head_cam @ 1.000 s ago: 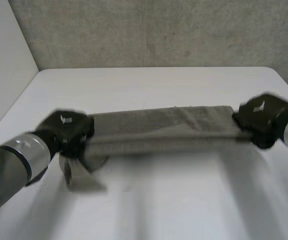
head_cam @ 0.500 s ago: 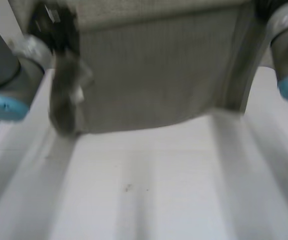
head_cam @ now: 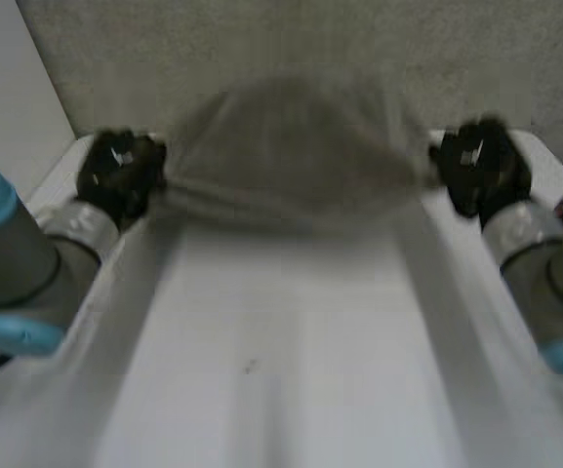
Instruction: Fold the laundry
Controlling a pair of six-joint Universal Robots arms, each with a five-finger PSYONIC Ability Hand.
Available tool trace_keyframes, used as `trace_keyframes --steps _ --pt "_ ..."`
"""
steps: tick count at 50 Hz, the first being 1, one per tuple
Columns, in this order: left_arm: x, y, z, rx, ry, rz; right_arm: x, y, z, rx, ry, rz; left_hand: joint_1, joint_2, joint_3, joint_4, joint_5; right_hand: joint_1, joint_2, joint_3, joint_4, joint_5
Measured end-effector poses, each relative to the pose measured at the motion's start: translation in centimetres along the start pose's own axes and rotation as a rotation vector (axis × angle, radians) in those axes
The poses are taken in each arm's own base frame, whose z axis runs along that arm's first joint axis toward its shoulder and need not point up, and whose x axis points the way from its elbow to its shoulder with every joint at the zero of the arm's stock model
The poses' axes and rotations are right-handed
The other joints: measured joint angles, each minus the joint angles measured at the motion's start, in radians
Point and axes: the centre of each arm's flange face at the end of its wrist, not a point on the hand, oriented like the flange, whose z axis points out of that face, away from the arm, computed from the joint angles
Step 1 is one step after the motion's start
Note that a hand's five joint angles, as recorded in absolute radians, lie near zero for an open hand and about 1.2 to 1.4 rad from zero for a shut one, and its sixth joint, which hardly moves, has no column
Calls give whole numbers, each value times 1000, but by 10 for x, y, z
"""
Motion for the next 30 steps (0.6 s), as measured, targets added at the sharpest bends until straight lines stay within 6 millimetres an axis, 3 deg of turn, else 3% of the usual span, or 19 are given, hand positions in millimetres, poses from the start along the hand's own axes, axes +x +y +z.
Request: trace_keyframes --steps 6,10,12,13,20,30 --pt "27 46 -27 -154 105 20 -30 35 -28 -156 -146 72 0 0 0 0 0 0 0 0 0 0" --pt "33 61 -40 -223 140 69 -33 46 -37 -217 -180 96 -2 -18 -17 -19 -18 0 0 0 0 0" --pt "34 65 -43 -244 149 90 -33 48 -38 -233 -187 102 -86 -99 -86 -88 -87 0 0 0 0 0" --pt "33 73 -54 -304 176 155 -29 54 -43 -283 -203 119 -218 -225 -223 -225 -225 0 0 0 0 0" --pt "29 79 -67 -395 224 236 -16 56 -50 -326 -226 147 -558 -573 -571 -572 -576 0 0 0 0 0" --pt "22 81 -62 -389 192 243 -8 65 -54 -358 -239 176 -613 -633 -630 -634 -636 0 0 0 0 0"
